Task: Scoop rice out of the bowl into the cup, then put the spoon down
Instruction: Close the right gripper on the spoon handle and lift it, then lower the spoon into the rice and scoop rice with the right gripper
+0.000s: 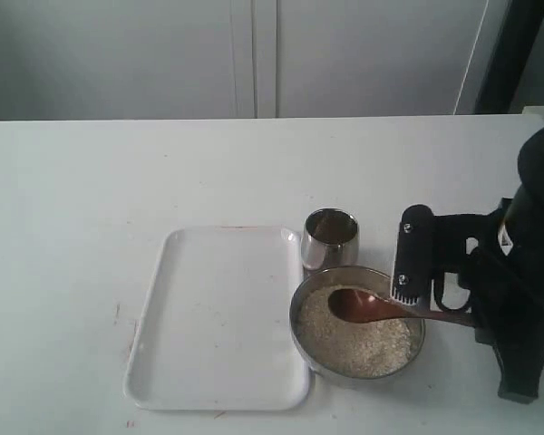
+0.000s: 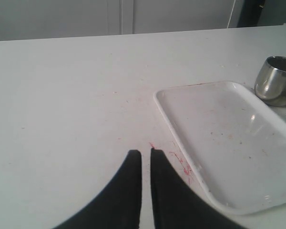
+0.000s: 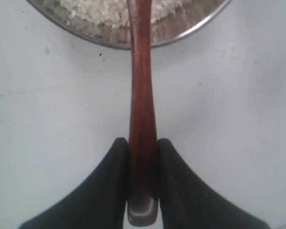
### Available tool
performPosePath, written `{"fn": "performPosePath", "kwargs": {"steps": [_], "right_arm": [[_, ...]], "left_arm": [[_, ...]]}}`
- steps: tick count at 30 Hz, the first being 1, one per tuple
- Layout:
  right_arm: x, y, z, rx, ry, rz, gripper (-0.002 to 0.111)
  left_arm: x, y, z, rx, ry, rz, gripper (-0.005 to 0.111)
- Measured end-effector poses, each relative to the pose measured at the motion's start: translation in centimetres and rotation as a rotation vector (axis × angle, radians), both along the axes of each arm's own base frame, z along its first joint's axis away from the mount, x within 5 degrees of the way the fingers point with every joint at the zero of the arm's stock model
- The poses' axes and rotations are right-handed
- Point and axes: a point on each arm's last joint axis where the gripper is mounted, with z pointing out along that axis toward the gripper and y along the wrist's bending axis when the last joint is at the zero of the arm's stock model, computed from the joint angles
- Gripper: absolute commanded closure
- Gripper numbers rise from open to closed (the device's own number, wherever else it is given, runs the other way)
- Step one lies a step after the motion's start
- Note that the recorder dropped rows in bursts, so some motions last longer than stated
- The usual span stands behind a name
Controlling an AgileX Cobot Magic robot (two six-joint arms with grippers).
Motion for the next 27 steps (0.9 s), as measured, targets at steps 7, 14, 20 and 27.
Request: {"fn": "performPosePath", "kwargs": {"steps": [7,14,20,27], "right_arm": [[-4.4,-0.3,4.5,0.139,-0.074,-0.481,0.108],[-10.0,1.2,7.8,0.303,-0.235,-0.403,0.108],[-10.1,2.7,3.7,0.078,-0.289,-0.293,0.108],[-9.2,4.1,2.7,-0.054,-0.438,-0.183,0.108]], "left_arm": [[0.0,0.0,0.0,0.0,0.0,0.0,0.092],[0.0,0.0,0.0,0.0,0.0,0.0,0.092],[0.0,0.0,0.0,0.0,0.0,0.0,0.092],[0.0,0.0,0.0,0.0,0.0,0.0,0.092]]}}
